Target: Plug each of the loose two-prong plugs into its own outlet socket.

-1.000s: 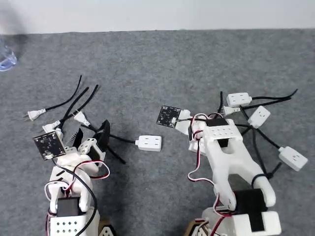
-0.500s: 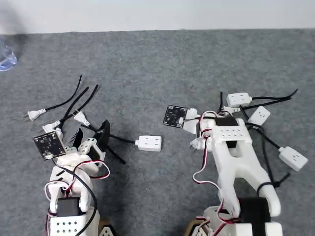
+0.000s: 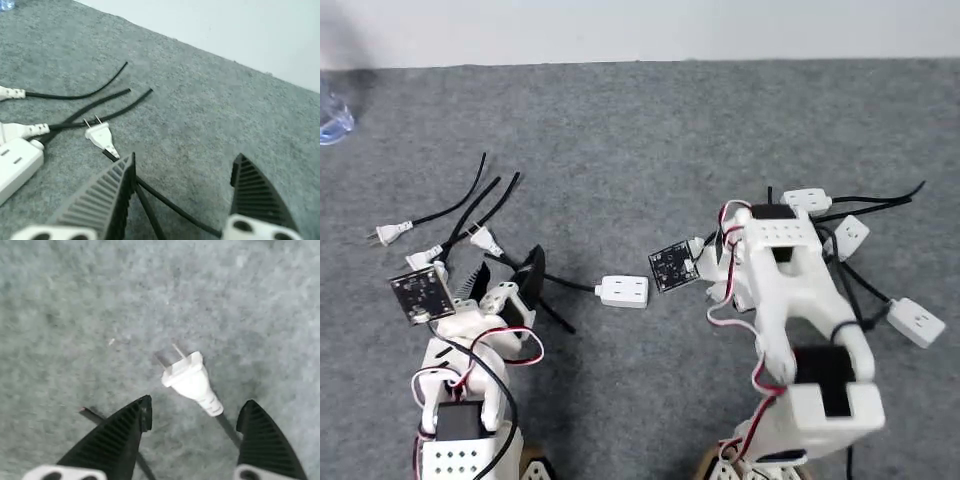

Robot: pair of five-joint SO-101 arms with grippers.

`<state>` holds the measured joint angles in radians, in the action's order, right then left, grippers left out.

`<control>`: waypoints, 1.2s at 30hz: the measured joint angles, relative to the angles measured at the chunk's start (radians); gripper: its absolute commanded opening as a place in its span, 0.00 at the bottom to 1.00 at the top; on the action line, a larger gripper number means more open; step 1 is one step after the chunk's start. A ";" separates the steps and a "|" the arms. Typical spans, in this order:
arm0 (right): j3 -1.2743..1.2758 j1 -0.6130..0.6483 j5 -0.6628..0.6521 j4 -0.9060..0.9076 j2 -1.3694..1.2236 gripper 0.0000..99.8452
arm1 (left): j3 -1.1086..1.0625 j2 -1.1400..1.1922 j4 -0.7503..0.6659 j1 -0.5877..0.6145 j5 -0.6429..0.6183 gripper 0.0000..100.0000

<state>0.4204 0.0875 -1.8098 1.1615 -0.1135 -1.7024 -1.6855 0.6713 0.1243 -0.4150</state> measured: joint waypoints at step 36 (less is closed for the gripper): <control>0.000 0.210 0.651 0.029 0.006 0.03 | 0.000 0.000 0.058 -0.060 0.083 0.29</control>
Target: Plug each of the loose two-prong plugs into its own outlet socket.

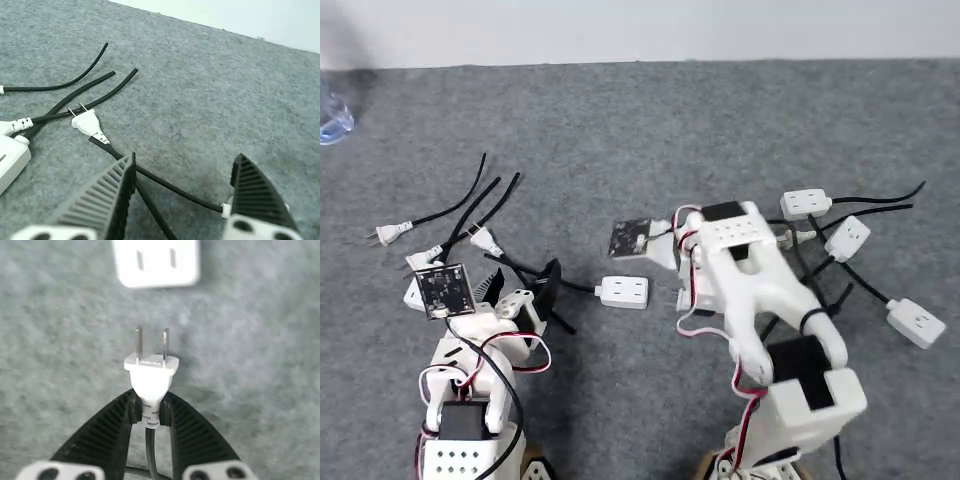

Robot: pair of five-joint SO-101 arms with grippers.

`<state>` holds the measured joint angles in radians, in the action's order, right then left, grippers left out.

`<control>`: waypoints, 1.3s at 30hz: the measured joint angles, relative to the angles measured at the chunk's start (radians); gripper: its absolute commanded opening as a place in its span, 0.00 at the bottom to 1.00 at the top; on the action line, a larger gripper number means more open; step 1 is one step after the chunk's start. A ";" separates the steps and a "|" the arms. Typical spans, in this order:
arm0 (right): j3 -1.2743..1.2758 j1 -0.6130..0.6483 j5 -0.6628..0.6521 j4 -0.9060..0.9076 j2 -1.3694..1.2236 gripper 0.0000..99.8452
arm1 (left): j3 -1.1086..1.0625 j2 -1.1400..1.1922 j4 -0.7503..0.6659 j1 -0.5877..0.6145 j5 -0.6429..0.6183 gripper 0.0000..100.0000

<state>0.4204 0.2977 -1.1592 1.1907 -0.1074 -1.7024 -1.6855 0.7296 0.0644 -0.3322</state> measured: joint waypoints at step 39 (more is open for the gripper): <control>0.218 0.114 0.084 -0.261 0.077 0.00 | 0.000 0.000 0.000 0.000 0.000 0.29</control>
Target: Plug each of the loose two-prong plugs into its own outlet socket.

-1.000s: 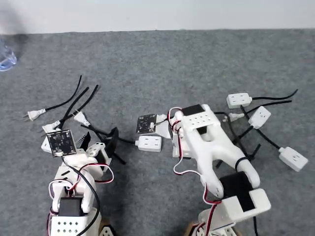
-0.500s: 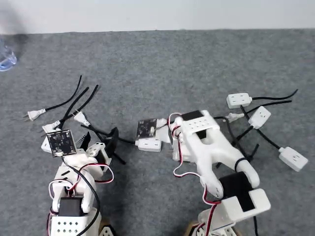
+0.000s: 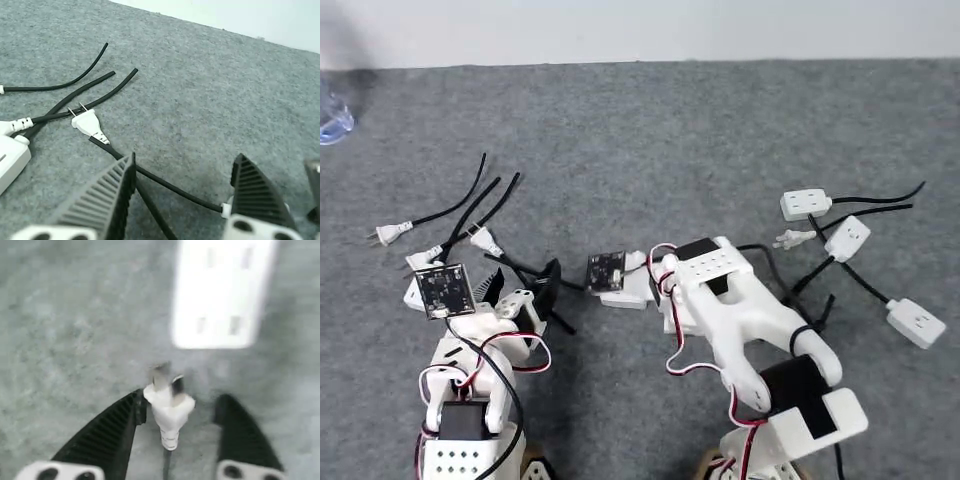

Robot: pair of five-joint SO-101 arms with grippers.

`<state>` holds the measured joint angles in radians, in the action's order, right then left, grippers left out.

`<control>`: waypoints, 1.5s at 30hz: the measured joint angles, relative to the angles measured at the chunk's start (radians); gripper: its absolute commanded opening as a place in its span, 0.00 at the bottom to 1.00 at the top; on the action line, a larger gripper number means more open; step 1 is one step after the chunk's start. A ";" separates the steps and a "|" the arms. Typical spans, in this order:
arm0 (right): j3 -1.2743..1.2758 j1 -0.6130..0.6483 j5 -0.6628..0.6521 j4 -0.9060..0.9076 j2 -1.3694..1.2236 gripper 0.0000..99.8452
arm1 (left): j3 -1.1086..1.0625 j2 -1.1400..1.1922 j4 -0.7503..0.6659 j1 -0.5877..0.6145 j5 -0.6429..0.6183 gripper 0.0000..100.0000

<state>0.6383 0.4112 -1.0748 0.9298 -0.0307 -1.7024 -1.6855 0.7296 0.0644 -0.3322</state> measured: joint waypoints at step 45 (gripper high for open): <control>-0.028 0.046 0.242 0.190 0.407 0.01 | 0.000 0.000 -0.043 -0.081 -0.018 0.29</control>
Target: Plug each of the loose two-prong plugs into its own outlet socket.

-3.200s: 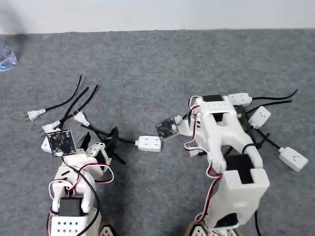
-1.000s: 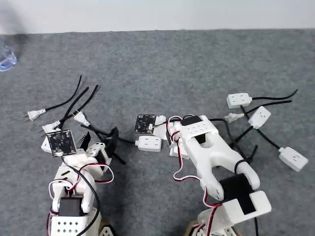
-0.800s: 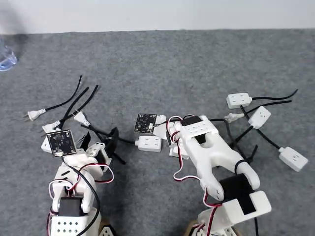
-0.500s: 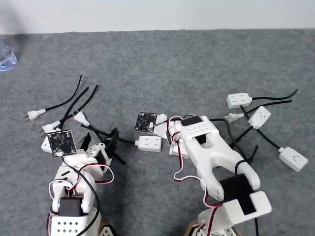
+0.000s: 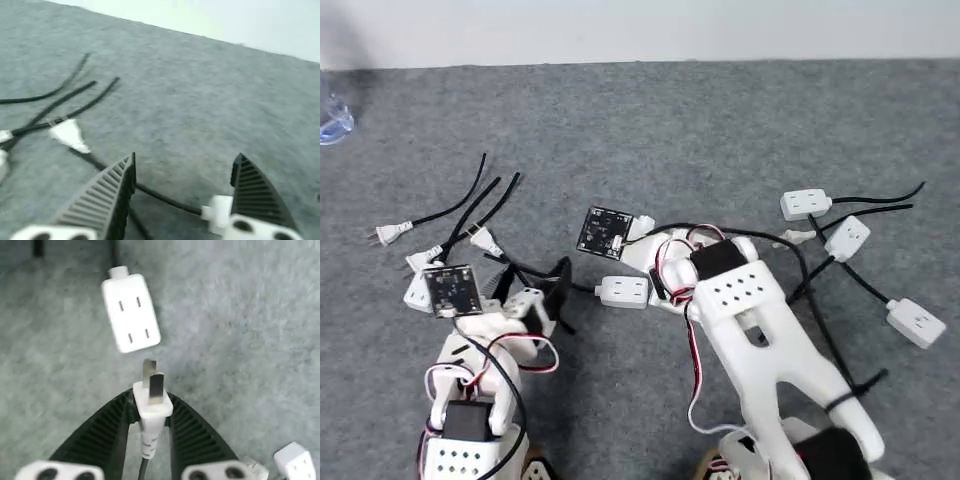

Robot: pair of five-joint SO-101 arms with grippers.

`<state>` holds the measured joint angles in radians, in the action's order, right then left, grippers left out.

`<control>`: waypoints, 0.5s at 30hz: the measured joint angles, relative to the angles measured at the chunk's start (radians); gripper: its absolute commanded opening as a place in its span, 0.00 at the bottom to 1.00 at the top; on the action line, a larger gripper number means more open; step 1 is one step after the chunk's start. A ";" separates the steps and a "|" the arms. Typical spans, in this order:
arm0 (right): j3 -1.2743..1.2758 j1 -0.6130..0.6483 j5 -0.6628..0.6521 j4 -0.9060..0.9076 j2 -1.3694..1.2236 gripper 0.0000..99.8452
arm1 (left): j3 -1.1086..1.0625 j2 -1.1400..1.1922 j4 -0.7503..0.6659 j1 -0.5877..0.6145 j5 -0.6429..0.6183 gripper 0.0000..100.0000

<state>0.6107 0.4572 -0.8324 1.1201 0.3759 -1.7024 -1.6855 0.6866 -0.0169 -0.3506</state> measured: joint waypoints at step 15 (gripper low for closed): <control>0.018 -0.002 -0.115 0.087 -0.304 0.03 | 0.000 0.000 0.064 -0.037 -0.006 0.29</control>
<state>0.6291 0.4557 -0.9475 1.2075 0.0721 -1.7024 -1.6855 0.7511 -0.0537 -0.3567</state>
